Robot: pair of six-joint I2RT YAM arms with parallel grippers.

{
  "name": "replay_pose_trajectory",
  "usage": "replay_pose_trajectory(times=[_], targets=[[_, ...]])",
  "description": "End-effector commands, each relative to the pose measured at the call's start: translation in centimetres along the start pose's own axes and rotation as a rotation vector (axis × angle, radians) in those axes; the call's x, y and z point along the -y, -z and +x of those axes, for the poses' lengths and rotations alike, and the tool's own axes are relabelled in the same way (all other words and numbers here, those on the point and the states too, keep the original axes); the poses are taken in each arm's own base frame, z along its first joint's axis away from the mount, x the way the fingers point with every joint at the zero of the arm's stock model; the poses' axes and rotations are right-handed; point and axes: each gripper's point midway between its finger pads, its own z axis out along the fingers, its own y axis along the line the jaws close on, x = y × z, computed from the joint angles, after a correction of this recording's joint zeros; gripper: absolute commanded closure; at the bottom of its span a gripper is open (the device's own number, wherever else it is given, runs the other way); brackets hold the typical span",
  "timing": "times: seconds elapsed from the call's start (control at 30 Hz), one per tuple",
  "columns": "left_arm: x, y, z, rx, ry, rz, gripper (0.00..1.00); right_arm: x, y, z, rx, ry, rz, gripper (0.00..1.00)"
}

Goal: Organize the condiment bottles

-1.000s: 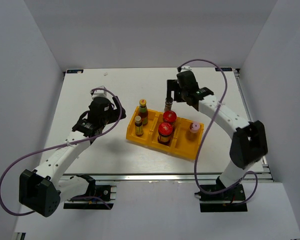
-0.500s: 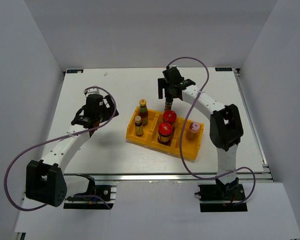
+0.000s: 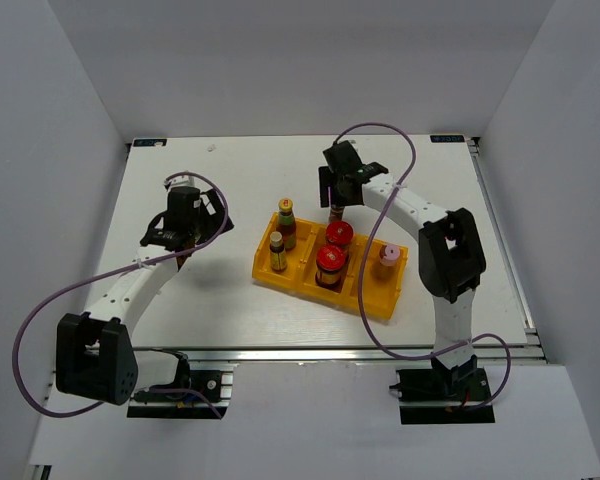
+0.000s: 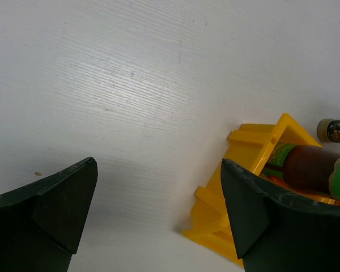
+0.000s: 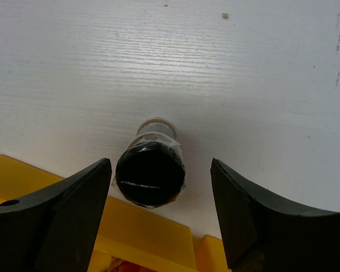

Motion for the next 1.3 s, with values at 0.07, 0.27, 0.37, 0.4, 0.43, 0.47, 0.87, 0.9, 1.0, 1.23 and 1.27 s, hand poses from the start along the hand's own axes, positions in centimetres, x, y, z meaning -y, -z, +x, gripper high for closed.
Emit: replay_pose_trajectory(times=[0.07, 0.27, 0.37, 0.4, 0.43, 0.47, 0.87, 0.9, 1.0, 1.23, 1.27], targets=[[0.5, 0.4, -1.2, 0.032, 0.01, 0.03, 0.02, -0.1, 1.1, -0.2, 0.008, -0.019, -0.006, 0.32], [0.8, 0.3, -1.1, 0.021, 0.008, 0.045, 0.02, -0.1, 3.0, -2.0, 0.089, -0.039, -0.026, 0.63], [0.5, 0.3, -1.3, 0.024, 0.023, 0.019, 0.02, 0.3, 4.5, -3.4, 0.142, -0.042, -0.026, 0.69], [0.4, 0.3, -1.4, 0.026, 0.025, 0.006, 0.02, 0.4, 5.3, -4.1, 0.164, -0.044, -0.025, 0.69], [0.4, 0.3, -1.5, 0.028, 0.029, 0.004, 0.02, 0.5, 5.7, -4.4, 0.176, -0.036, -0.026, 0.71], [0.5, 0.4, -1.7, 0.03, 0.034, 0.009, 0.02, 0.5, 6.1, -4.6, 0.184, -0.032, -0.031, 0.71], [3.4, 3.8, -3.1, 0.077, 0.102, 0.137, 0.02, 4.4, 16.5, -3.9, 0.34, -0.058, -0.045, 0.73], [3.6, 4.1, -3.1, 0.082, 0.105, 0.135, 0.02, 4.7, 18.4, -3.7, 0.369, -0.068, -0.059, 0.73], [4.2, 4.7, -2.4, 0.08, 0.081, 0.126, 0.02, 5.5, 20.6, -0.9, 0.36, -0.064, -0.077, 0.73], [7.4, 5.8, 0.0, 0.055, 0.02, 0.176, 0.02, 5.3, 23.5, 5.5, 0.284, -0.031, -0.225, 0.74], [7.6, 5.9, 0.1, 0.053, 0.02, 0.182, 0.02, 5.1, 22.9, 7.1, 0.242, -0.017, -0.241, 0.74]])
